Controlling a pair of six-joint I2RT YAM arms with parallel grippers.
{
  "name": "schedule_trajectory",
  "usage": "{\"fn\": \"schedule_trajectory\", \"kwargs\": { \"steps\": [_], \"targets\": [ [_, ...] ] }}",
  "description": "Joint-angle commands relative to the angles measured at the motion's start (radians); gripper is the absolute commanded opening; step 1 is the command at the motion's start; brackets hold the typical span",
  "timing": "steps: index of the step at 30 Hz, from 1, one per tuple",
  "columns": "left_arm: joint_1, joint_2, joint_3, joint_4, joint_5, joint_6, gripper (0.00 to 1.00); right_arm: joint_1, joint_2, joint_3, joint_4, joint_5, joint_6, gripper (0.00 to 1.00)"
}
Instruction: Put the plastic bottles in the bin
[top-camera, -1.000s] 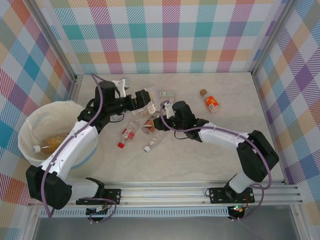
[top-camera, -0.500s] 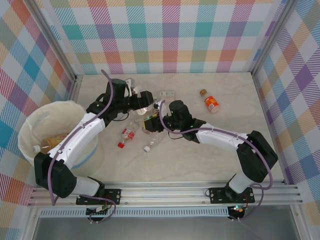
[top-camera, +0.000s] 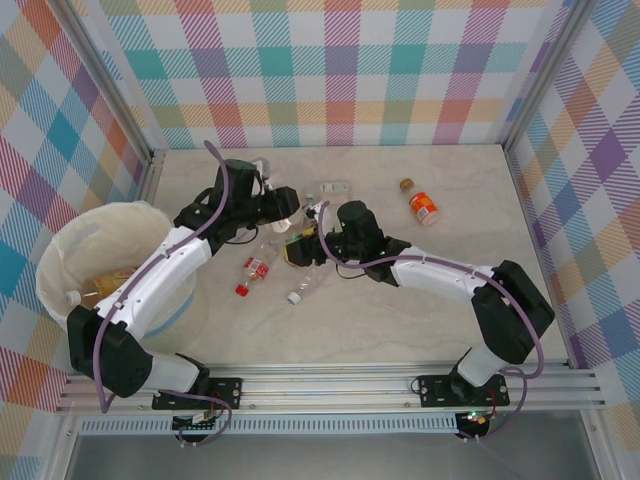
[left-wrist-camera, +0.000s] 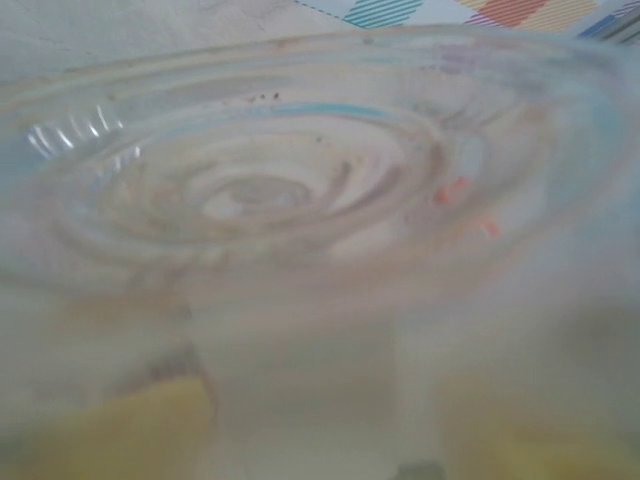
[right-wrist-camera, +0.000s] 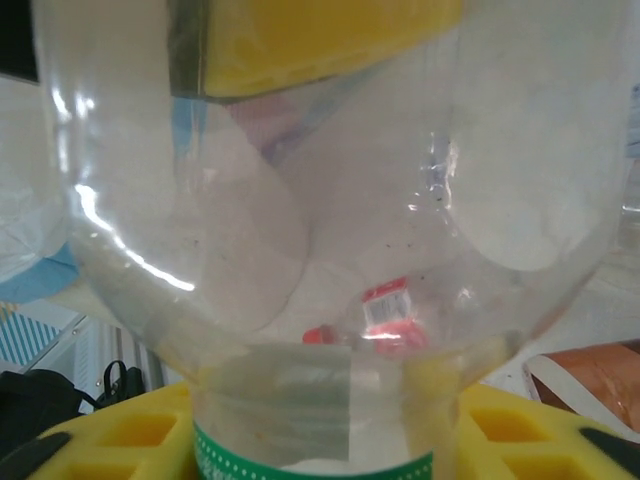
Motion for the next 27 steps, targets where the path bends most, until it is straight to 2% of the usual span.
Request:
{"fn": "schedule_trajectory", "kwargs": {
  "steps": [1, 2, 6, 10, 14, 18, 22, 27],
  "targets": [
    [0.031, -0.046, 0.028, -0.020, 0.024, 0.023, 0.54, -0.007, -0.024, 0.006, 0.069, -0.021, 0.000, 0.74],
    [0.043, -0.054, 0.037, -0.028, 0.026, 0.027, 0.53, -0.014, -0.029, 0.008, 0.053, -0.031, -0.004, 0.80],
    [0.086, -0.103, 0.063, -0.054, 0.011, 0.047, 0.50, -0.035, -0.077, -0.013, 0.026, 0.008, -0.015, 0.90],
    [0.111, -0.164, 0.081, -0.091, -0.029, 0.085, 0.49, -0.046, -0.135, -0.053, 0.019, 0.123, -0.036, 1.00],
    [0.123, -0.231, 0.120, -0.140, -0.079, 0.133, 0.48, -0.052, -0.165, -0.070, -0.043, 0.343, -0.020, 1.00],
    [0.126, -0.292, 0.165, -0.188, -0.150, 0.171, 0.49, -0.066, -0.160, -0.074, -0.099, 0.500, 0.059, 1.00],
    [0.127, -0.342, 0.209, -0.234, -0.223, 0.208, 0.49, -0.072, -0.136, -0.062, -0.159, 0.579, 0.118, 1.00],
    [0.126, -0.384, 0.270, -0.301, -0.348, 0.270, 0.49, -0.074, -0.111, -0.049, -0.177, 0.583, 0.141, 1.00]
  ]
}}
